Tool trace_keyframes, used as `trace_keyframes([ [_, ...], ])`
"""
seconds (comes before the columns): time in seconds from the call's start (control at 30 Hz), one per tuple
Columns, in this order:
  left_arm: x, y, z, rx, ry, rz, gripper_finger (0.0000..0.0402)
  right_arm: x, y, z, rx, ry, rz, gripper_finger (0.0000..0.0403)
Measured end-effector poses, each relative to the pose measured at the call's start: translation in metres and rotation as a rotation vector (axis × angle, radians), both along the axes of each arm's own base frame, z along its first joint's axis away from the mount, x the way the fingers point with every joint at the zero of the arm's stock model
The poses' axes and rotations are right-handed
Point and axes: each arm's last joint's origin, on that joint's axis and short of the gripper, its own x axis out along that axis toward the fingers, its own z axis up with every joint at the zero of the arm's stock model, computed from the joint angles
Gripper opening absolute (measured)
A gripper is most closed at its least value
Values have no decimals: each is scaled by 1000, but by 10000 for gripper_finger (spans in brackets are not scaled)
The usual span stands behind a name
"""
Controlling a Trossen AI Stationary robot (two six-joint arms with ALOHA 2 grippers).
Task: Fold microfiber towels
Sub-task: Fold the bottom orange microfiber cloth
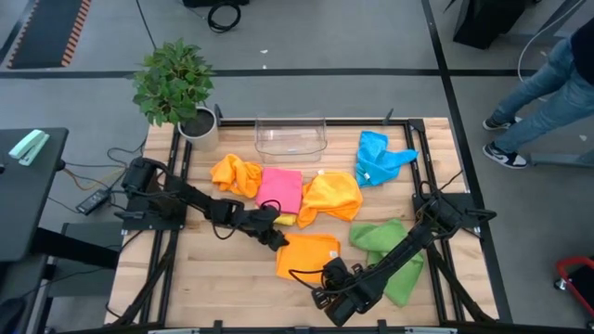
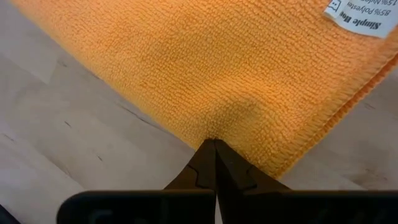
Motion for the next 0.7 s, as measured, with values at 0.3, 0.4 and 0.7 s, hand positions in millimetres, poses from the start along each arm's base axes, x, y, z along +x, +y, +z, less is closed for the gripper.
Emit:
trace_keyframes([
  [0.3, 2, 3, 1, 25, -22, 26, 175, 0, 0, 0, 2, 3, 3, 3],
  [0.4, 3, 2, 3, 21, -38, 26, 172, 0, 0, 0, 1, 3, 5, 3],
  [0.7, 15, -4, -2, 45, -45, -2, 171, 0, 0, 0, -2, 7, 13, 3],
])
